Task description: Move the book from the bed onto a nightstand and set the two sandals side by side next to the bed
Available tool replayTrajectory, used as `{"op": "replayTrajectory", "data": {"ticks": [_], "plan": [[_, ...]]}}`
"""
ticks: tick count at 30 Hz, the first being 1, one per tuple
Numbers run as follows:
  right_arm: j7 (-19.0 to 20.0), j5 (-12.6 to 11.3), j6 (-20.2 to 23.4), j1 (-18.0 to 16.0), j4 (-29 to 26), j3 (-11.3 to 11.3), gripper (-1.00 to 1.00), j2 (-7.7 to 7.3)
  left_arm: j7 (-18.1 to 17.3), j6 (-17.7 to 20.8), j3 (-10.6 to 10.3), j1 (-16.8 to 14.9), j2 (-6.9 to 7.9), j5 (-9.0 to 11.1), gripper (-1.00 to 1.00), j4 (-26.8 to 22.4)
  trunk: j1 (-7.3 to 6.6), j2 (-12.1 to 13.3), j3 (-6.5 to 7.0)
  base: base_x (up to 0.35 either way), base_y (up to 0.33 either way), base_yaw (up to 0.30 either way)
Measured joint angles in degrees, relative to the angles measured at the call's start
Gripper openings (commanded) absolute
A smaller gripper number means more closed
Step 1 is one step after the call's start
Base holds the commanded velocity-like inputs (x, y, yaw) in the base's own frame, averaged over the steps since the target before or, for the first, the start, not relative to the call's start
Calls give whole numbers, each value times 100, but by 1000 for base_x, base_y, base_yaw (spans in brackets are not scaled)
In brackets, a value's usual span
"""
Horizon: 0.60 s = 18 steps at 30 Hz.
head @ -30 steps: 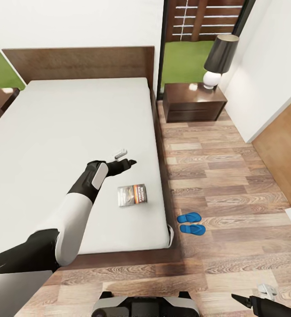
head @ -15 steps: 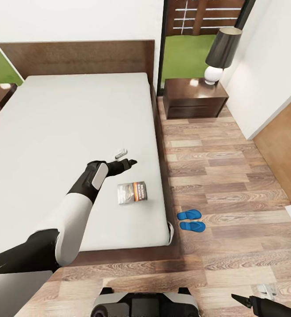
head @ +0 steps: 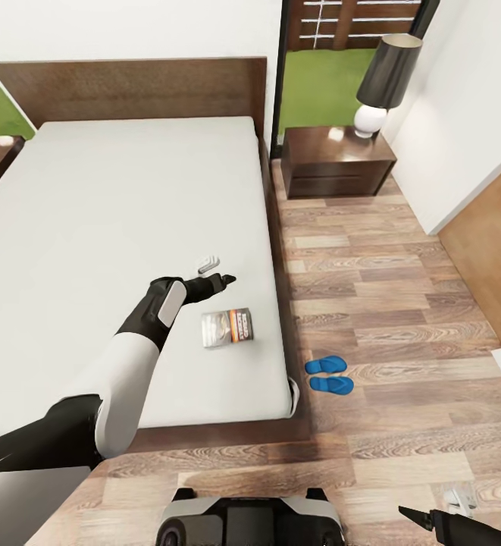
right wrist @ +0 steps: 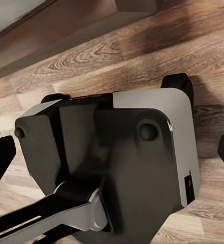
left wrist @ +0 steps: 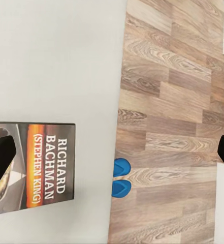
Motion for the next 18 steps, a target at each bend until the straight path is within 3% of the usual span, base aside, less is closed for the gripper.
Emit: {"op": "replayTrajectory", "data": {"ticks": [18], "plan": [[6,0,-1,0,0,-2,100,2,-5,-7,-3,4,0,0,100,-5,0,0,-164,0,0,0]]}}
